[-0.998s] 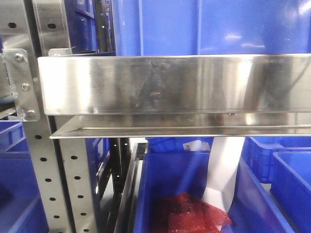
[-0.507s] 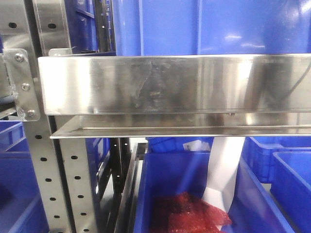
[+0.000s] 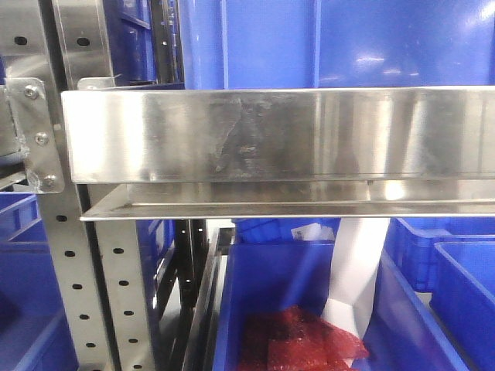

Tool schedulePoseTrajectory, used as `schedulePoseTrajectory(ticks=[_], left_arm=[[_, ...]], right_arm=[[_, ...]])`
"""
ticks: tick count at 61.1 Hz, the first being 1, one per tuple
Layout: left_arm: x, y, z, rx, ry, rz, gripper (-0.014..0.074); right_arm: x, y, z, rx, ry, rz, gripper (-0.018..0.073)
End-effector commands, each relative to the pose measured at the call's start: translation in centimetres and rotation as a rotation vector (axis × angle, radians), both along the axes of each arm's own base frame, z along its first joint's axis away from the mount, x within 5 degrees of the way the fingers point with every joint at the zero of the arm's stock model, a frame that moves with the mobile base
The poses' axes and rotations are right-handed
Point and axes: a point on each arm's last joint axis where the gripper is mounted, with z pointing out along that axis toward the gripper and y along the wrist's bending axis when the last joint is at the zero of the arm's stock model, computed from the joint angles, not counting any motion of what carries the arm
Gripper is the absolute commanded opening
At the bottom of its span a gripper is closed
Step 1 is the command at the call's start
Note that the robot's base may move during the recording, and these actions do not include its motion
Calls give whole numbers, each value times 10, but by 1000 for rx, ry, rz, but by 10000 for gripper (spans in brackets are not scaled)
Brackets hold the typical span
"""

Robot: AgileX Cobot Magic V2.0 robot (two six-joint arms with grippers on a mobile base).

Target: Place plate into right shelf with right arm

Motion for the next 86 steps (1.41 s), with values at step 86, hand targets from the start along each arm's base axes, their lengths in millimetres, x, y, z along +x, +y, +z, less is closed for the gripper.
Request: schedulePoseTrajectory(ticks=[86], left_arm=[[0,1,5,-14,-84,15,-47]], right_arm=[[-160,-41,-158,67,-278,-65,31]])
